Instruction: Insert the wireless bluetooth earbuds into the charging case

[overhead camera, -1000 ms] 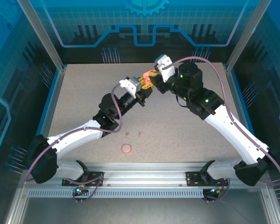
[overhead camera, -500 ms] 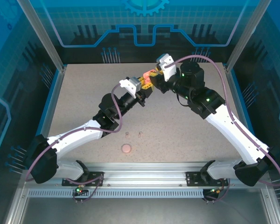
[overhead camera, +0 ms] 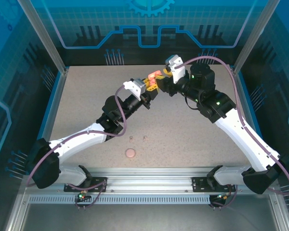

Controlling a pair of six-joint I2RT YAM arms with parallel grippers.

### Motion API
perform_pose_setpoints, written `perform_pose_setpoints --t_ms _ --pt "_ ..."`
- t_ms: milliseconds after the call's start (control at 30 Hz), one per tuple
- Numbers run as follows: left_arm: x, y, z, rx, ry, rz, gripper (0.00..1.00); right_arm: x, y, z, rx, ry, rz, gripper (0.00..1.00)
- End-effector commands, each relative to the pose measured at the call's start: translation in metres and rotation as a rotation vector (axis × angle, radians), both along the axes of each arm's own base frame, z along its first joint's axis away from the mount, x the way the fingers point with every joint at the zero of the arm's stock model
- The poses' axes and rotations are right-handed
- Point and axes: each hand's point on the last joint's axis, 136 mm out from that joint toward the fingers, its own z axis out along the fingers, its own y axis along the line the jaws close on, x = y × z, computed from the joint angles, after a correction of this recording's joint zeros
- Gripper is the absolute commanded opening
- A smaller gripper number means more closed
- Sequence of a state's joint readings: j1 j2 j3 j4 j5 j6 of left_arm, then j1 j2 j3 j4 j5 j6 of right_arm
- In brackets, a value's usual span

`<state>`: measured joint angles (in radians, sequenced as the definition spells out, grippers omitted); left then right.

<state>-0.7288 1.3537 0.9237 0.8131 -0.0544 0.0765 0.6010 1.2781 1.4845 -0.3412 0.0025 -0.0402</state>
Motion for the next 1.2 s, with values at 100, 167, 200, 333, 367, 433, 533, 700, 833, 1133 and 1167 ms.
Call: perform_pose_setpoints --t_ms 100,167,200,333,367,433,533,700,833,1133,1167 --pt "-0.005 0.001 0.031 -0.069 -0.064 -0.02 0.0 -0.006 -0.005 0.003 0.042 0.024 0.019 0.5" --pt "-0.005 0.0 0.03 -0.069 -0.062 -0.022 0.0 -0.007 -0.004 0.006 0.053 0.026 0.027 0.51" --pt "-0.004 0.0 0.03 -0.068 -0.061 -0.02 0.0 -0.008 -0.004 0.006 0.056 0.029 0.031 0.52" --pt "-0.004 0.0 0.029 -0.068 -0.058 -0.021 0.0 -0.009 -0.002 0.01 0.071 0.032 0.044 0.54" --pt "-0.004 0.0 0.029 -0.068 -0.058 -0.021 0.0 -0.009 -0.002 0.011 0.074 0.031 0.045 0.54" --pt "-0.004 0.0 0.029 -0.069 -0.058 -0.021 0.0 -0.009 -0.003 0.014 0.078 0.026 0.041 0.55" --pt "-0.004 0.0 0.028 -0.067 -0.056 -0.022 0.0 -0.011 -0.006 0.018 0.08 0.02 0.036 0.55" --pt "-0.004 0.0 0.03 -0.071 -0.058 -0.021 0.0 -0.015 -0.011 0.021 0.094 0.015 0.03 0.55" --pt "-0.004 0.0 0.03 -0.071 -0.059 -0.022 0.0 -0.017 -0.013 0.022 0.099 0.017 0.031 0.55" --pt "-0.003 -0.001 0.03 -0.072 -0.061 -0.021 0.0 -0.021 -0.009 0.025 0.126 0.034 0.066 0.55" --pt "-0.003 -0.001 0.029 -0.07 -0.057 -0.02 0.0 -0.022 -0.008 0.026 0.132 0.036 0.074 0.55"
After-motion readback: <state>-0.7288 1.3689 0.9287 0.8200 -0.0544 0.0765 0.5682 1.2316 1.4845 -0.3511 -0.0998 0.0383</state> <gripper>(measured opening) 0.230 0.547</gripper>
